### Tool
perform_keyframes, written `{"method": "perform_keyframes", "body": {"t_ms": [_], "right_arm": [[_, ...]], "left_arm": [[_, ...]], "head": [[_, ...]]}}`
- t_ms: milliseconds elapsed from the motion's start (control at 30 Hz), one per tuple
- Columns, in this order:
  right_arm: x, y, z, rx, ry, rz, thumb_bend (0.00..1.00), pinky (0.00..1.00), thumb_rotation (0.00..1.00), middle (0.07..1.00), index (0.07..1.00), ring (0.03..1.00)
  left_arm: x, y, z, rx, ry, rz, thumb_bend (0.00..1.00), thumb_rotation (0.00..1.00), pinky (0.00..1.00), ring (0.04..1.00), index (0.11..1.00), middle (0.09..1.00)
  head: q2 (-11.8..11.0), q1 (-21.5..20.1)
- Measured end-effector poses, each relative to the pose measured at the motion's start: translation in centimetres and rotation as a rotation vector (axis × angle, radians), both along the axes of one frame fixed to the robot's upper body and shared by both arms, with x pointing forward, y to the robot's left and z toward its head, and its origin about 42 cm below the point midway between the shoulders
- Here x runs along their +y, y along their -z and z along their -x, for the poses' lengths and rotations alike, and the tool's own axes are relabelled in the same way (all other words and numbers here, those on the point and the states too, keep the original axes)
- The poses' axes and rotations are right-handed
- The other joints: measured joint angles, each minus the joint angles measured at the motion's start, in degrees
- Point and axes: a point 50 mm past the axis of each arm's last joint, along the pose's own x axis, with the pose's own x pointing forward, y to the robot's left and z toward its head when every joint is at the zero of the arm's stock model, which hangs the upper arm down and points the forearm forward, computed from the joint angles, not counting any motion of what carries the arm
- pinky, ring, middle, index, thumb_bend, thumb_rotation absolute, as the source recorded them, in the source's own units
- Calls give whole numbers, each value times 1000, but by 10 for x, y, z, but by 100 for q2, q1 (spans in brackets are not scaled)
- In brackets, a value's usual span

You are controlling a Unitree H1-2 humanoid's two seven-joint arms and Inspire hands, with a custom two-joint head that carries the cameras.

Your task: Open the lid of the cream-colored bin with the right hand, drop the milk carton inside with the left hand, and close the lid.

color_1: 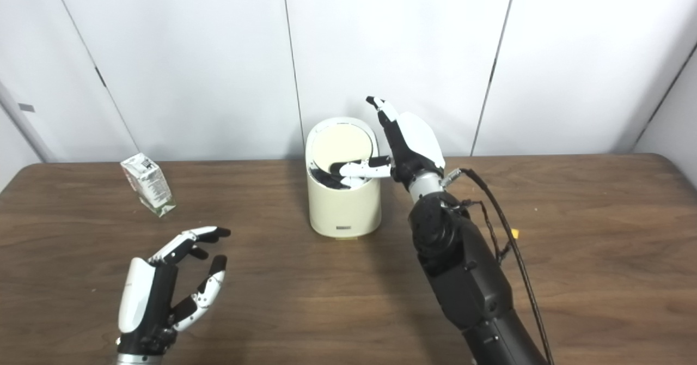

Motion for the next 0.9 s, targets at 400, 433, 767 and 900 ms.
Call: {"method": "perform_keyframes", "body": {"t_ms": [400,433,767,900], "right_arm": [[6,-14,-1,-49,-14,-5,909,767,37,967,932,908],[6,-14,-1,-49,-15,-4,912,774,36,968,933,911],[6,-14,0,-56,-16,9,897,816,79,965,929,923],[3,-13,0,-48,-22,8,863,835,260,974,938,936]], "left_arm": [[-2,0,3,2,9,0,208,381,544,676,702,712],[-2,0,3,2,8,0,209,387,543,676,701,711],[-2,0,4,8,14,0,204,390,547,680,703,713],[-3,0,3,8,14,-1,204,401,543,676,702,710]], "head": [[44,-9],[44,-9],[27,-35],[18,-44]]}}
